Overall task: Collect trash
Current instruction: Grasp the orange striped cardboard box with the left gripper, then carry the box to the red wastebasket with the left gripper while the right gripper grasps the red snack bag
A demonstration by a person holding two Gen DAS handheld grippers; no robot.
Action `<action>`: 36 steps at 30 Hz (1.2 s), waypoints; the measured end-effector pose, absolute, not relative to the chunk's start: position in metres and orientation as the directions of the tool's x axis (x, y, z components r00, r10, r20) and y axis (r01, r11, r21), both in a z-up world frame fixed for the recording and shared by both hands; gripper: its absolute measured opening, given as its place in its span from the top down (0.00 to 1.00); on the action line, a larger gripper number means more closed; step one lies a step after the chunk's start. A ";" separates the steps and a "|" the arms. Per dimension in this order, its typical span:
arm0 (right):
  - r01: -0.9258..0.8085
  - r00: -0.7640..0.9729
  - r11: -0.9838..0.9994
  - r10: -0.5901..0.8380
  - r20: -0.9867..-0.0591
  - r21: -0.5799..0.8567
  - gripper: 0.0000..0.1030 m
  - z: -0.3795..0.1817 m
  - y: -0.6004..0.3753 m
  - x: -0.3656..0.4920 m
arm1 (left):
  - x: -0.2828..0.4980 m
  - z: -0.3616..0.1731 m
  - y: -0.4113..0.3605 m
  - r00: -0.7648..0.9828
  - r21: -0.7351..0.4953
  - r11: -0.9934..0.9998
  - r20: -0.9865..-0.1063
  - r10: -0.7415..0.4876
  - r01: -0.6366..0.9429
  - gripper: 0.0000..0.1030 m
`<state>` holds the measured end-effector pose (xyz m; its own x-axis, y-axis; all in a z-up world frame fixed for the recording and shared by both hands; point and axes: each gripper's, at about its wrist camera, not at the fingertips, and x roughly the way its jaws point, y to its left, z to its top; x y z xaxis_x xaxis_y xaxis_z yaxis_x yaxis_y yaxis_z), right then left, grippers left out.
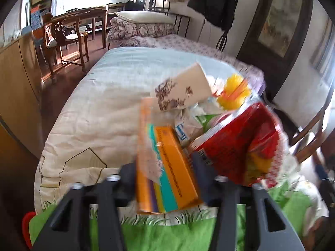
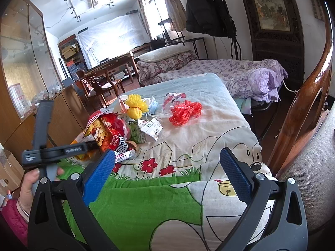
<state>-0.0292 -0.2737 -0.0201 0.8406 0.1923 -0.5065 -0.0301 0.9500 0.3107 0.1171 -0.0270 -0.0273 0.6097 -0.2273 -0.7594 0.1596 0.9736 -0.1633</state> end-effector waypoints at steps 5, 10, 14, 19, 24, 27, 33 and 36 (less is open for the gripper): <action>-0.031 0.841 0.951 0.192 -0.506 0.309 0.07 -0.020 -0.275 -0.029 | 0.109 -0.023 -0.016 0.596 -0.246 0.957 -0.749 -0.288 0.154 0.64; -0.031 0.840 0.950 0.193 -0.507 0.311 0.07 -0.020 -0.276 -0.028 | 0.113 -0.026 -0.025 0.585 -0.218 0.963 -0.765 -0.268 0.156 0.34; -0.032 0.841 0.950 0.194 -0.506 0.312 0.07 -0.020 -0.276 -0.029 | 0.115 -0.030 -0.039 0.592 -0.068 0.988 -0.794 -0.137 0.137 0.16; -0.032 0.839 0.946 0.200 -0.505 0.321 0.07 -0.019 -0.274 -0.030 | 0.134 -0.048 -0.047 0.508 0.035 0.995 -0.861 -0.018 0.093 0.15; -0.031 0.839 0.945 0.202 -0.505 0.326 0.07 -0.018 -0.274 -0.031 | 0.131 -0.044 -0.035 0.513 -0.053 0.994 -0.853 -0.096 0.097 0.41; -0.030 0.839 0.945 0.201 -0.506 0.325 0.07 -0.018 -0.274 -0.031 | 0.128 -0.039 -0.028 0.528 -0.122 0.987 -0.834 -0.161 0.109 0.45; -0.031 0.839 0.946 0.201 -0.506 0.324 0.07 -0.019 -0.273 -0.030 | 0.113 -0.024 -0.021 0.584 -0.211 0.969 -0.774 -0.244 0.126 0.47; -0.035 0.838 0.945 0.205 -0.506 0.325 0.07 -0.020 -0.275 -0.030 | 0.097 -0.010 -0.010 0.618 -0.245 0.961 -0.738 -0.270 0.128 0.47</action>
